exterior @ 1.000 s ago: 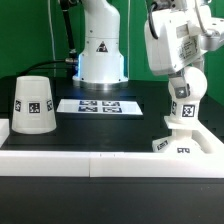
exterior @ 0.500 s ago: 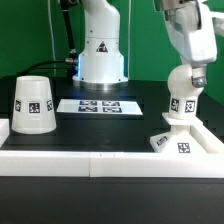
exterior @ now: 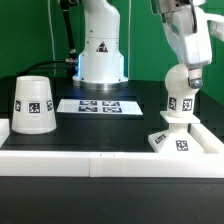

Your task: Assemble lamp

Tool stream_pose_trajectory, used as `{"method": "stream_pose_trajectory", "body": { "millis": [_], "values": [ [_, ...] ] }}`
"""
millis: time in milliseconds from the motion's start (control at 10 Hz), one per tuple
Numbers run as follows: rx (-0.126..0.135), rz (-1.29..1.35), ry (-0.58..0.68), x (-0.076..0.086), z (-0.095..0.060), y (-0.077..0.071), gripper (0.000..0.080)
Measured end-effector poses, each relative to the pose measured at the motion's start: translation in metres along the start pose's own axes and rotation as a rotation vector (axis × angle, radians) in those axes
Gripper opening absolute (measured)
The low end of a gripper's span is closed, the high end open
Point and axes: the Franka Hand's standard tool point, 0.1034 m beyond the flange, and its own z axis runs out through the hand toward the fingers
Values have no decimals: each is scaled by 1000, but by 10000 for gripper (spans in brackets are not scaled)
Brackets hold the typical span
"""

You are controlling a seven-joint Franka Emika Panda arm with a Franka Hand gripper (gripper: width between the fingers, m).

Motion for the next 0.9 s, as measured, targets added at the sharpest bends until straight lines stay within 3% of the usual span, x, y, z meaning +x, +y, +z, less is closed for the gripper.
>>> {"method": "stream_pose_trajectory", "body": {
  "millis": [100, 300, 500, 900],
  "values": [
    [-19, -198, -5, 4, -9, 1, 699],
    [10, -362, -15, 29, -32, 1, 699],
    [16, -363, -32, 51, -48, 1, 699],
    [9, -428, -23, 51, -45, 2, 699]
  ]
}}
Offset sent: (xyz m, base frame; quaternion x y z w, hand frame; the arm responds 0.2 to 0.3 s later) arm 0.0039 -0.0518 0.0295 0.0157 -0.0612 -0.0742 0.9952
